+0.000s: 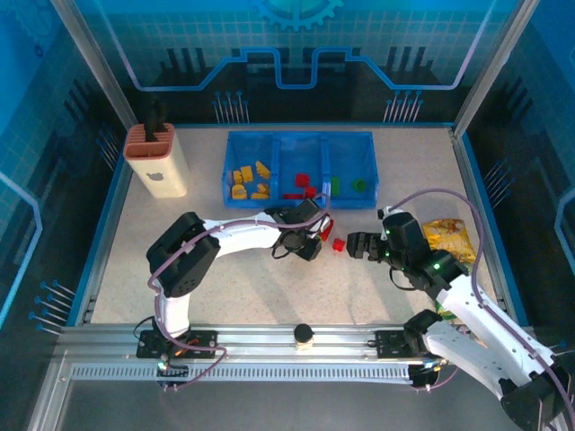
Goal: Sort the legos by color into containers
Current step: Pick up the lego from the center of the table, then place the lego in the container.
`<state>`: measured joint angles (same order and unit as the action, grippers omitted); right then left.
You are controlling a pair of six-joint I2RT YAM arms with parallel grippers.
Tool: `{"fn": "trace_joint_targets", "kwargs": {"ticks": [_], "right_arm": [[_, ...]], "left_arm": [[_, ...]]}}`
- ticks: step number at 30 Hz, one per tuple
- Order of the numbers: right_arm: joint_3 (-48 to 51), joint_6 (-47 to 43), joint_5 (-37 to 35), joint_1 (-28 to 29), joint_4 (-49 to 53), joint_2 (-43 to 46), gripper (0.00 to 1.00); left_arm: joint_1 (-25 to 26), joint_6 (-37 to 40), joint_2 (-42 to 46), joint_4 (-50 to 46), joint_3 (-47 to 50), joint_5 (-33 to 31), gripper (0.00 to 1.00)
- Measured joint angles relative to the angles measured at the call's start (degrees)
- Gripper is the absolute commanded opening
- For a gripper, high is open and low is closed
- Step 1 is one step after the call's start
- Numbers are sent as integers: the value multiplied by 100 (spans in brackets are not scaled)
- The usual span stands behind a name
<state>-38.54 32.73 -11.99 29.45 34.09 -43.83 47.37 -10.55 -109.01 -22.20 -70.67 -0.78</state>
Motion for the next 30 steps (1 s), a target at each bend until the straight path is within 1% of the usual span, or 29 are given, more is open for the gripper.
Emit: {"fn": "trace_joint_targets", "kwargs": {"ticks": [4, 6, 9, 12, 17, 24, 27, 30], "right_arm": [[94, 81, -24, -216, 46, 258, 100], [166, 144, -48, -339, 92, 319, 100], [269, 232, -61, -479, 160, 332, 100], [321, 321, -48, -516, 229, 328, 100], [570, 520, 184, -516, 166, 424, 100], [879, 699, 348, -516, 273, 769, 100], [879, 719, 345, -516, 313, 920, 100], [879, 721, 304, -516, 398, 1043, 100]], "left_arm": [[0, -2, 387, -164, -52, 66, 19], [0, 0, 573, -256, -262, 90, 19], [-17, 2, 682, -297, -876, 129, 20], [-76, 2, 595, -352, -1598, 223, 19], [-304, -4, -103, -468, -2900, 387, 20], [-597, -7, -1727, -1060, -4765, 426, 22], [-649, -11, -2173, -1279, -5224, 424, 22], [-673, -52, -2413, -1453, -5464, 426, 24]]}}
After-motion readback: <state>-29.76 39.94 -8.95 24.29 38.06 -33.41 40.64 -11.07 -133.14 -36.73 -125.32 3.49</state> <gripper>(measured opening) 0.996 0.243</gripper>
